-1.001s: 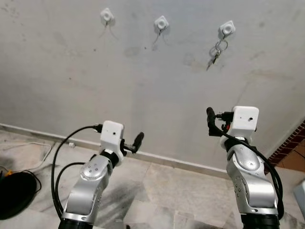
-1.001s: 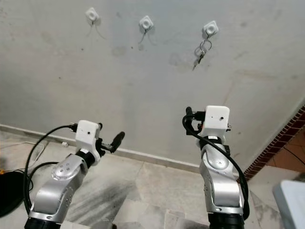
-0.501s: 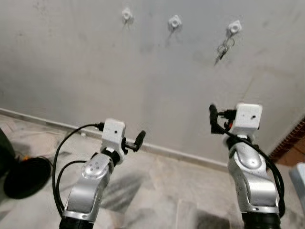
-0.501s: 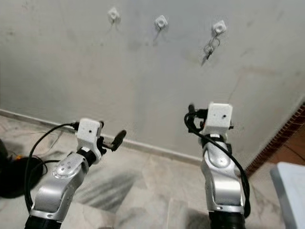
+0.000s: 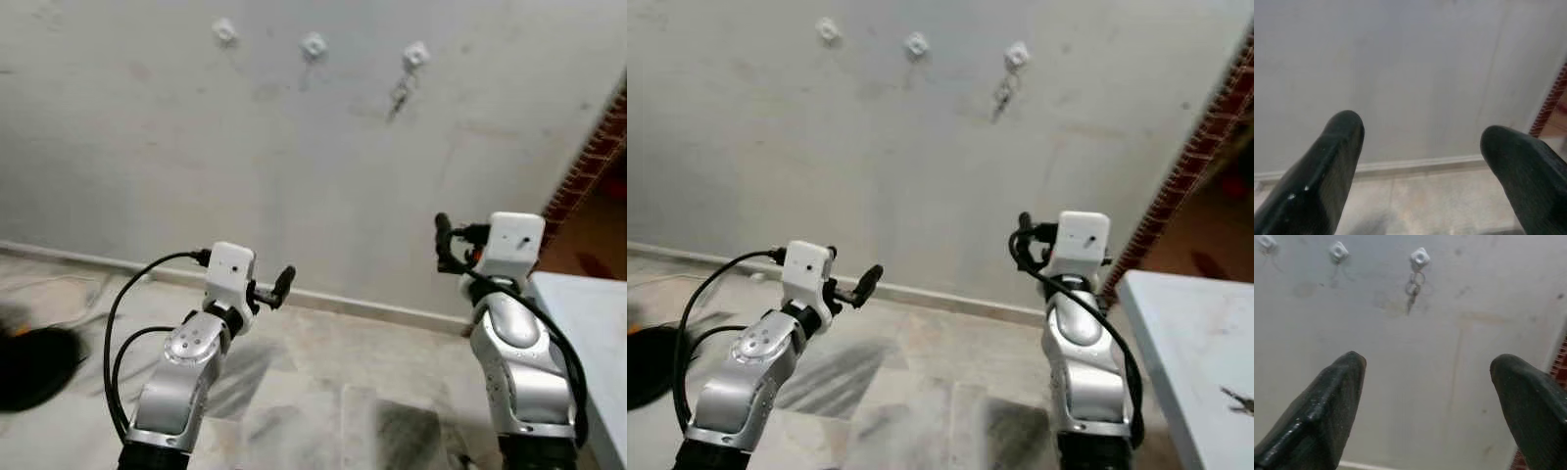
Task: Hang keys on a hook
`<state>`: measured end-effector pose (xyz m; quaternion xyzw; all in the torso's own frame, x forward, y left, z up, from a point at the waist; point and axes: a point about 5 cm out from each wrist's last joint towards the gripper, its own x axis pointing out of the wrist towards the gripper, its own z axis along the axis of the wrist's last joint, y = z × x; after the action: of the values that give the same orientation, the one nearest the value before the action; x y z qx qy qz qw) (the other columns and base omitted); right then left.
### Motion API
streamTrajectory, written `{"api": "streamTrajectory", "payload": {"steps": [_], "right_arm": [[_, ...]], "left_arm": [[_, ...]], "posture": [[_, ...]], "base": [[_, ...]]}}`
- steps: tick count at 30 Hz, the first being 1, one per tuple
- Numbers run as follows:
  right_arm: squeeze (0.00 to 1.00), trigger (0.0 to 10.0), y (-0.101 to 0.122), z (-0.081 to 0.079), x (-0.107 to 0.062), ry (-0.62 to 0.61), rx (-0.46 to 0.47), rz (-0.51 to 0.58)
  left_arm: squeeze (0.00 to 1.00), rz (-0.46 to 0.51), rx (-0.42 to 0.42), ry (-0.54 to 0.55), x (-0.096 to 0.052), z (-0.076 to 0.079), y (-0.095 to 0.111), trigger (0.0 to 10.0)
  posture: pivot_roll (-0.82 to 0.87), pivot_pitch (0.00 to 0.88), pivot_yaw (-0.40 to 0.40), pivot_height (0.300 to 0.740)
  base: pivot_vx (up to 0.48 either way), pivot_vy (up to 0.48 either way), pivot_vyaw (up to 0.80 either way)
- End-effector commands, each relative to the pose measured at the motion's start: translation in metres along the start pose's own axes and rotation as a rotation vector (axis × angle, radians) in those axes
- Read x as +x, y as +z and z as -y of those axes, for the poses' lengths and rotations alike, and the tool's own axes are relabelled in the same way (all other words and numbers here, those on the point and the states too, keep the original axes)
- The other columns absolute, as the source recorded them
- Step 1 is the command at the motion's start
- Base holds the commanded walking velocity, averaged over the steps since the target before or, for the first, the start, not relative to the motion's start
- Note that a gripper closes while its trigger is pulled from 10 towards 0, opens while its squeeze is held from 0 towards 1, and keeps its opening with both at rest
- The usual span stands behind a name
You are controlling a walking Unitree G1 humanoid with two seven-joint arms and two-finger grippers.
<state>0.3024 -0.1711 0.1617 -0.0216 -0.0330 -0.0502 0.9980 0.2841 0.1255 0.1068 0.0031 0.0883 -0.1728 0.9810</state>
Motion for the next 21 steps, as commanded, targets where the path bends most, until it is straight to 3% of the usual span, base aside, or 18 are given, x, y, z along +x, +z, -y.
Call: {"api": "streamTrajectory", "payload": {"steps": [1, 4, 12, 16, 21], "right_arm": [[0.00, 10.0, 0.000, 0.009, 0.001, -0.034, -0.014, -0.004], [0.00, 10.0, 0.001, 0.009, 0.002, -0.036, -0.020, 0.000], [0.00, 10.0, 0.002, 0.010, 0.002, -0.044, -0.029, 0.008], [0.00, 10.0, 0.003, 0.017, 0.003, -0.099, -0.068, 0.014], [0.00, 10.0, -0.002, 0.032, 0.004, -0.179, -0.099, -0.031]], "left_arm": [[0.00, 0.019, 0.011, -0.024, 0.004, 0.006, 0.006, 10.0], [0.00, 0.021, 0.008, -0.024, 0.004, 0.006, 0.006, 10.0], [0.00, 0.024, -0.002, -0.034, 0.004, 0.007, 0.006, 10.0], [0.00, 0.025, -0.011, -0.050, 0.004, 0.009, 0.006, 10.0], [0.00, 0.027, -0.016, -0.054, 0.004, 0.010, 0.007, 10.0]], "posture": [[0.12, 0.000, -0.045, 0.740], [0.12, 0.000, -0.045, 0.740], [0.12, 0.000, -0.049, 0.740], [0.12, 0.000, -0.048, 0.740], [0.11, 0.000, -0.051, 0.740]], "base": [[0.000, 0.000, -0.79], [0.000, 0.000, -0.79], [0.000, 0.000, 0.00], [0.000, 0.000, 0.00], [0.000, 0.000, -0.74]]}}
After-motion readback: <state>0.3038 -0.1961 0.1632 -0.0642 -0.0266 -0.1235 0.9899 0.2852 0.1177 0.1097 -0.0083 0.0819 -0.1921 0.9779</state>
